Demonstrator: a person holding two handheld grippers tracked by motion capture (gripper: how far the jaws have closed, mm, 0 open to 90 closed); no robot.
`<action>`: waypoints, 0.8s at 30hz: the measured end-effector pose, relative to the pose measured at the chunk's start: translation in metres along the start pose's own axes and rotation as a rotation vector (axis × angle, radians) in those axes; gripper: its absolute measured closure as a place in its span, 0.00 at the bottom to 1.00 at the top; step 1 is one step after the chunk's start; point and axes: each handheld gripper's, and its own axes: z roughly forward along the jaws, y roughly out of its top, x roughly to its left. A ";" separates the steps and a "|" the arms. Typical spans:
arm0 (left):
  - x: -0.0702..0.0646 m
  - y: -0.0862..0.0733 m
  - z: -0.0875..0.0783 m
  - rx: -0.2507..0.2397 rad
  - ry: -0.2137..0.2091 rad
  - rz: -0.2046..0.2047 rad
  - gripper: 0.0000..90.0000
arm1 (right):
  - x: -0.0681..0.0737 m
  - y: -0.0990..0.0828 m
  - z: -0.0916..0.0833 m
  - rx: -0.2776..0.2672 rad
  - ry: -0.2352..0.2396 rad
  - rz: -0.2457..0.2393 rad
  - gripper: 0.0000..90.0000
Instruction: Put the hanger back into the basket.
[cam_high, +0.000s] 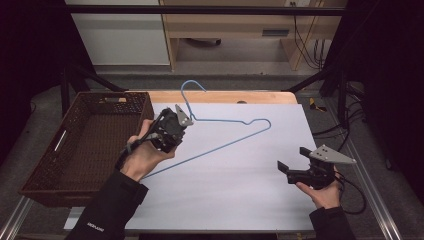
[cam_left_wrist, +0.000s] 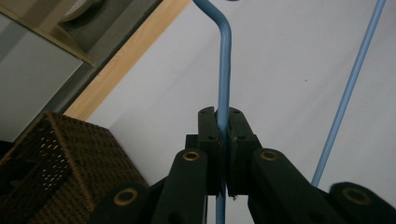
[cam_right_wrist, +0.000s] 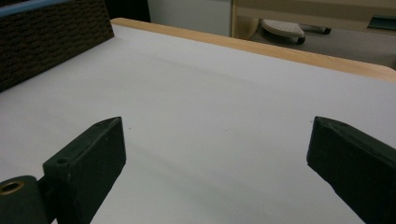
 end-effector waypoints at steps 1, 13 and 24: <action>0.000 0.000 0.000 0.000 0.000 0.000 0.96 | 0.001 0.000 0.001 0.003 -0.002 -0.002 0.06; 0.039 -0.014 -0.024 -0.017 0.048 -0.077 0.96 | 0.005 -0.002 0.005 0.017 0.010 -0.013 0.06; 0.062 -0.035 -0.027 -0.008 0.089 -0.143 0.96 | 0.007 -0.003 0.007 0.020 0.014 -0.018 0.06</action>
